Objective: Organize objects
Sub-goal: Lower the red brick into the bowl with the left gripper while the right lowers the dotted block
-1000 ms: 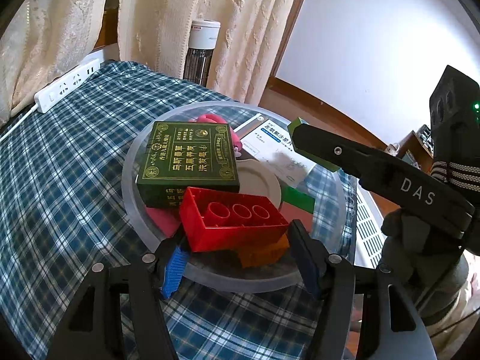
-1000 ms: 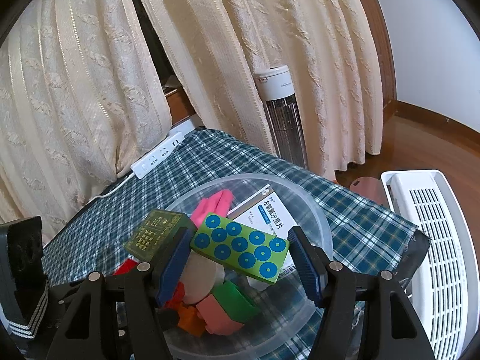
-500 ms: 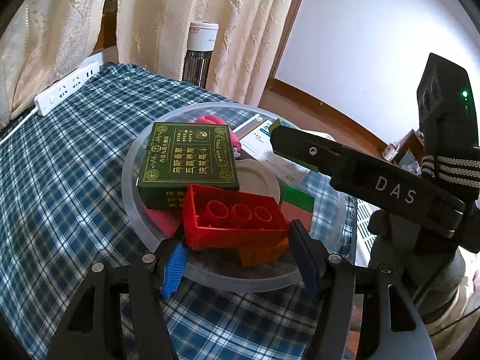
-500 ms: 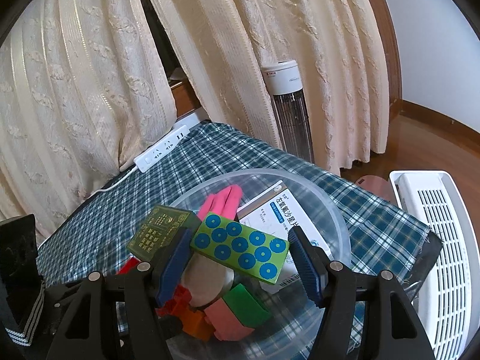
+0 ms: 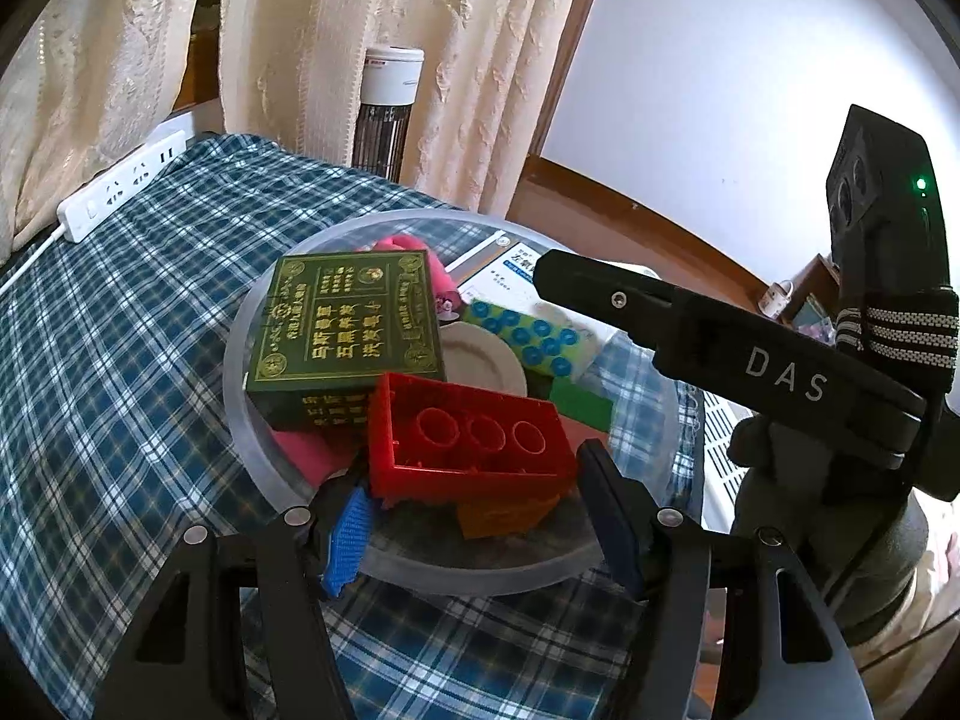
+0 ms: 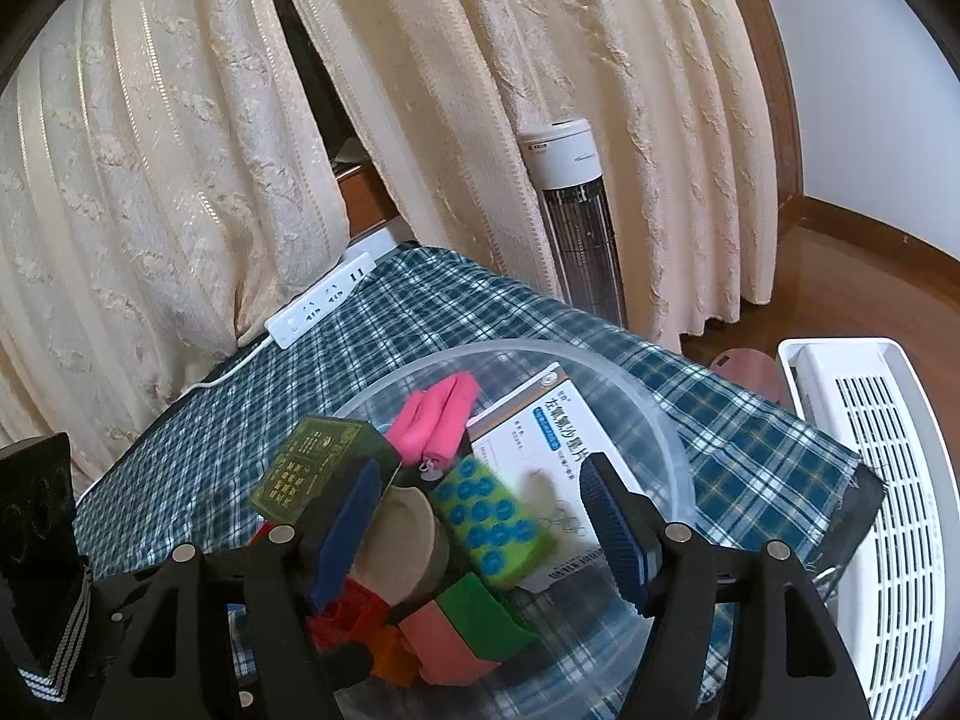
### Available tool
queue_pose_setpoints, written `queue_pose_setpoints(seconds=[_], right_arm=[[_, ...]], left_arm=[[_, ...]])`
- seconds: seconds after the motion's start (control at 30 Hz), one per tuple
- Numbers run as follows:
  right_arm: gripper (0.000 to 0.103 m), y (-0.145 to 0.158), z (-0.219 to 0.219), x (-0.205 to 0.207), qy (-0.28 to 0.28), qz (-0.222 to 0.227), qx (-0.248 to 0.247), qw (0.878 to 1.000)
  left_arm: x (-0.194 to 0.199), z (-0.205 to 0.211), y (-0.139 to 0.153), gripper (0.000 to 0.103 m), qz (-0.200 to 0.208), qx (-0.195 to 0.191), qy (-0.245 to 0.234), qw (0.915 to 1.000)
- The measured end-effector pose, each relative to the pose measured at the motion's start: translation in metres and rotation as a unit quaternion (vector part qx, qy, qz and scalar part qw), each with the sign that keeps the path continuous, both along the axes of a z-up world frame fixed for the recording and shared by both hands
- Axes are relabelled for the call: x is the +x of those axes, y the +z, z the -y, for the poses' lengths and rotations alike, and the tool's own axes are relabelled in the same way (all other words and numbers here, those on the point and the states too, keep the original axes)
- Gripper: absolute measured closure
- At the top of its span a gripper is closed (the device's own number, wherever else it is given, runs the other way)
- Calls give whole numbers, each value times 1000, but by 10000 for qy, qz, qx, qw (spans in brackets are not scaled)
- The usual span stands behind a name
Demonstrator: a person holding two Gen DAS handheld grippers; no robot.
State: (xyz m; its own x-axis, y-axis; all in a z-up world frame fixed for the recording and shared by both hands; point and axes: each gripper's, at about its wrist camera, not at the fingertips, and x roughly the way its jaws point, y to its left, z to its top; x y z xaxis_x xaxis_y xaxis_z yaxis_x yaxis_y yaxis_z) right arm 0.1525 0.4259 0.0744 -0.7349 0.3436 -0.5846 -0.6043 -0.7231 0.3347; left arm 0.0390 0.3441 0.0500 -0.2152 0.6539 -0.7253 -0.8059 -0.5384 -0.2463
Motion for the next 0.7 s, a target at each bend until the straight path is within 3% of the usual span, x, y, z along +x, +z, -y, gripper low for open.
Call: queue_pose_setpoints(seconds=[0.7], right_arm=[[30,7,-5,25,-280,-138,30,9995]], left_arm=[[-5,-20,2,38,-130,94,-21,9999]])
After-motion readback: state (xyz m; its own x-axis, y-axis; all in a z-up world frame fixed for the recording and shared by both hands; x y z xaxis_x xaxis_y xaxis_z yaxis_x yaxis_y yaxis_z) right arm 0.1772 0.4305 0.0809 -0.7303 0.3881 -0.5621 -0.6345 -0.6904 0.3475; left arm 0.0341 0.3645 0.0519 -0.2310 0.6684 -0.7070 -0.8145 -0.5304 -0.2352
